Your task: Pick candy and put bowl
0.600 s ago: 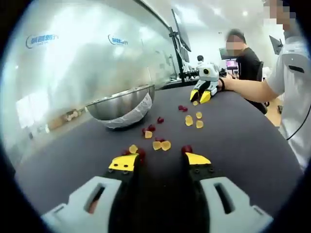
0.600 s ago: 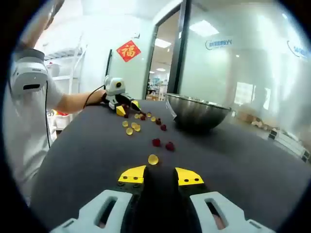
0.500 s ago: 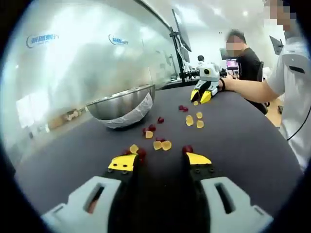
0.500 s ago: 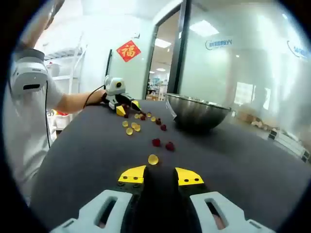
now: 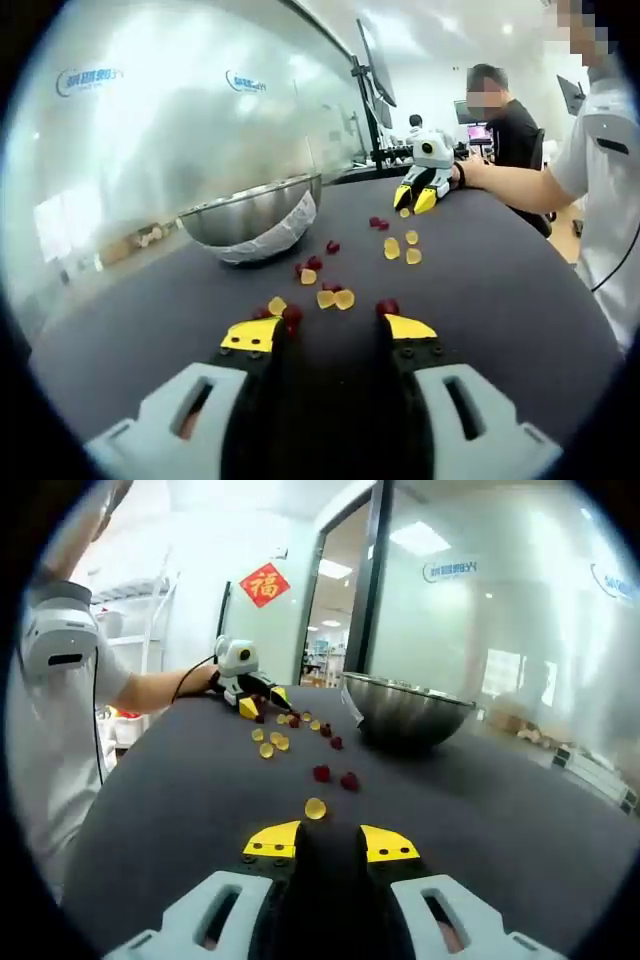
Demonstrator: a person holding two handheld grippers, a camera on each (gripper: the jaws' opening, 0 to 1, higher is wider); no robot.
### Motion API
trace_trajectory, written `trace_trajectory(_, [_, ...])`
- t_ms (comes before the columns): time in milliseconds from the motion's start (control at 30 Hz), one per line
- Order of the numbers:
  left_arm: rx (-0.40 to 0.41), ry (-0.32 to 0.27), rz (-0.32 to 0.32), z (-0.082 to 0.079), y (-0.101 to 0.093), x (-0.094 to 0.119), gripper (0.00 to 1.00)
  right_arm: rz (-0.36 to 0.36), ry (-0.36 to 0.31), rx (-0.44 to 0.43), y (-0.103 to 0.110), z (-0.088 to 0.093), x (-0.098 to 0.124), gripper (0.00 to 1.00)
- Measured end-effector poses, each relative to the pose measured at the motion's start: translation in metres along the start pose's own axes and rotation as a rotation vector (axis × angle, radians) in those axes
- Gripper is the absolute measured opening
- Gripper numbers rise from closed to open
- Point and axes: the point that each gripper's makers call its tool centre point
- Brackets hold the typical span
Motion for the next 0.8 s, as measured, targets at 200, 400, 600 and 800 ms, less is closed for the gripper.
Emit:
trace_trajectory(200, [0.001, -0.001, 0.000, 0.0003, 0.0002, -0.0001, 0.32, 0.000, 0.001, -0.001, 0.0002, 0.0002, -0.0001, 0.16])
trace_trajectory(400, [-0.007, -0.001, -0.027, 0.0003, 0.0069, 0.0002, 0.41, -0.003, 0.001, 0.002, 0.0008, 0.0002, -0.0003, 0.16])
trace_trajectory(600, [-0.004, -0.002, -0.016, 0.0004, 0.0042, 0.0001, 0.37, -0.006, 0.003, -0.005, 0.0015, 0.0007, 0.0001, 0.15])
trace_trajectory(800, [-0.006, -0.002, -0.023, 0.0003, 0.0063, -0.0001, 0.39, -0.006, 0.001, 0.006, 0.0008, 0.0004, 0.0005, 0.16])
Point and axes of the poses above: the point that each gripper's makers call its tool centre point, and the gripper's own axes: x roughly backward along the fingers, y roughly to its left, z roughly out of its underside, and after that the axes turned 15 degrees about -y, right-handed
